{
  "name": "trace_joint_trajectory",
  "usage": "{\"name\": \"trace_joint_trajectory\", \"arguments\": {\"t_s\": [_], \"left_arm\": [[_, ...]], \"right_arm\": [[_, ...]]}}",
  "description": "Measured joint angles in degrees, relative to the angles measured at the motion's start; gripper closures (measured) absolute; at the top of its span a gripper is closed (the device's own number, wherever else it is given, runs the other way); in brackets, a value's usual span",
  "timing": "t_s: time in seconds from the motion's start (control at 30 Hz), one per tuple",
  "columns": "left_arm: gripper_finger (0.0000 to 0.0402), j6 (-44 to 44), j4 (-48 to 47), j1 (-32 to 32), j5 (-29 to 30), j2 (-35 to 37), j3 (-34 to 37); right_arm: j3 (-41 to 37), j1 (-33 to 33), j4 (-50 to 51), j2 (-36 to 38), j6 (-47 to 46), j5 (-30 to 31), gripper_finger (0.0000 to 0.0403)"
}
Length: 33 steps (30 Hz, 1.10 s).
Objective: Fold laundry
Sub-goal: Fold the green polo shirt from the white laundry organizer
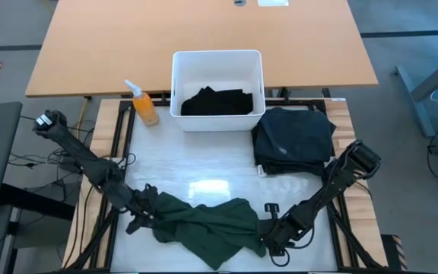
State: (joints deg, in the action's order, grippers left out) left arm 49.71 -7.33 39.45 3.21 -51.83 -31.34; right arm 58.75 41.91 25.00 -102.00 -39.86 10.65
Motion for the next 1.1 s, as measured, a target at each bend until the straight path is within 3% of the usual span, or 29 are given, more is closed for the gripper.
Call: {"name": "trace_joint_trajectory", "arguments": {"t_s": [0.1,0.2,0.33,0.53,0.63,0.7,0.83,0.97,1.1], "left_arm": [[0.021,-2.79,-7.68,-2.45,-0.27,1.89,-5.29],[0.0209,-8.18,-13.03,-4.46,3.45,2.44,-10.23],[0.0209,-20.35,-6.17,-7.02,9.97,-0.99,-11.67],[0.0209,-34.69,11.23,-13.89,5.51,-18.87,-11.61],[0.0209,-40.25,21.01,-18.26,1.32,-29.85,-14.95],[0.0209,-43.13,22.72,-21.11,-3.04,-37.32,-19.25],[0.0209,-47.25,19.06,-25.82,-11.27,-50.88,-31.43],[0.0209,-54.38,9.42,-29.24,-19.11,-62.49,-45.63],[0.0209,-59.19,-5.81,-31.75,-21.01,-71.08,-61.15]], "right_arm": [[-0.01,0.15,0.06,-0.1,-0.04,0.01,0.0387],[-0.01,0.47,0.05,-0.24,-0.02,0.23,0.0387],[-0.01,0.44,0.06,-0.28,-0.02,1.71,0.0386],[-0.01,0.0,0.04,-0.33,-0.3,2.33,0.0364],[-0.03,-0.02,0.06,-0.33,-0.68,2.57,0.0349],[-0.03,-0.02,0.18,-0.35,-0.66,2.74,0.0341],[-0.03,-0.02,0.26,-0.35,-0.63,2.79,0.0326],[-0.03,-0.02,0.35,-0.35,-0.62,3.06,0.0314],[-0.05,0.0,0.37,-0.35,-0.35,3.2,0.0306]]}}
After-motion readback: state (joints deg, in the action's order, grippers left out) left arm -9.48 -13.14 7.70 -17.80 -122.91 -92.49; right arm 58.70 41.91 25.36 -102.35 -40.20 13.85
